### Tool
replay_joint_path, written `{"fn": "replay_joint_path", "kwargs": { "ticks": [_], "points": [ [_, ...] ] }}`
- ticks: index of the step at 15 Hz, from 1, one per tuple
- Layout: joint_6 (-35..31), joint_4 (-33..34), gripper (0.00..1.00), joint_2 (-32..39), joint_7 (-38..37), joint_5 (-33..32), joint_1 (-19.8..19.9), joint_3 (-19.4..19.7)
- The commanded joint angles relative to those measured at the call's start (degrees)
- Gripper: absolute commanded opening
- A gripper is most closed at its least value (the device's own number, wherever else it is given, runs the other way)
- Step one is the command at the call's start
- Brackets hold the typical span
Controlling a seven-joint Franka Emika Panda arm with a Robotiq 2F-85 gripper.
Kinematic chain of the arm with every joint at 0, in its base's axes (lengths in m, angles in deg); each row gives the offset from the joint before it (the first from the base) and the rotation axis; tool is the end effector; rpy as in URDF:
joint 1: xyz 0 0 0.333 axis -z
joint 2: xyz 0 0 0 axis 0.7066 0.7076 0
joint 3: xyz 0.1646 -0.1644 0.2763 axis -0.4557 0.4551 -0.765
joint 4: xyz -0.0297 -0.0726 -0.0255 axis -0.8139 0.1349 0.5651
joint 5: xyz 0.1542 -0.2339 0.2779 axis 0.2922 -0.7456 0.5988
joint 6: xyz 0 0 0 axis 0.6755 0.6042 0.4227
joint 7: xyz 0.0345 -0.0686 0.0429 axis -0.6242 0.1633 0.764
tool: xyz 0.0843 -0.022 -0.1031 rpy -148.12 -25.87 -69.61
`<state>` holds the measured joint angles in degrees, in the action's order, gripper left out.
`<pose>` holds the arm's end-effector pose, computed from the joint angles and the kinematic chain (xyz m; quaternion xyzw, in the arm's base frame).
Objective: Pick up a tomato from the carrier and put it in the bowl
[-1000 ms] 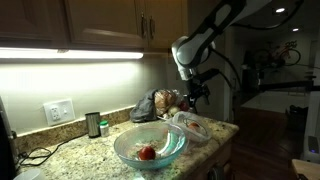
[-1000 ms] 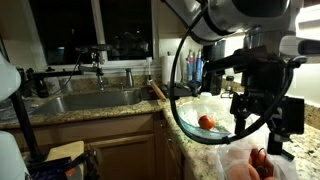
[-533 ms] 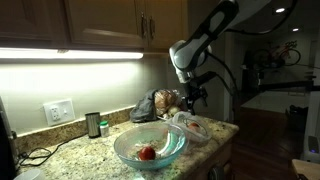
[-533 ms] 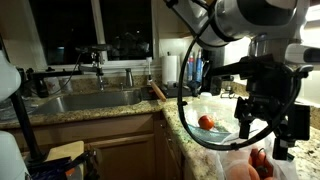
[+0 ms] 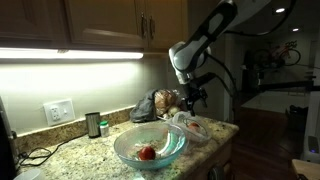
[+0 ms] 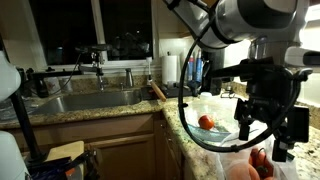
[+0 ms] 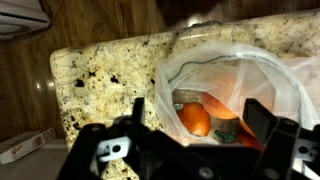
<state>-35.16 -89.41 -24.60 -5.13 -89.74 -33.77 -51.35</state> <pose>0.5545 -0.2295 0.3533 0.9639 -0.2215 -0.0956 0.1124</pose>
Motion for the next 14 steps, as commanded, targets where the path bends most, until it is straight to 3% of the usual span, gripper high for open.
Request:
{"fn": "replay_joint_path", "kwargs": {
  "ticks": [1, 14],
  "points": [
    [-1.05, 0.16, 1.00, 0.65, -0.17, 0.74, -0.53, 0.73],
    [-5.02, 1.98, 1.00, 5.04, -3.92, 3.05, -0.56, 1.18]
  ]
}}
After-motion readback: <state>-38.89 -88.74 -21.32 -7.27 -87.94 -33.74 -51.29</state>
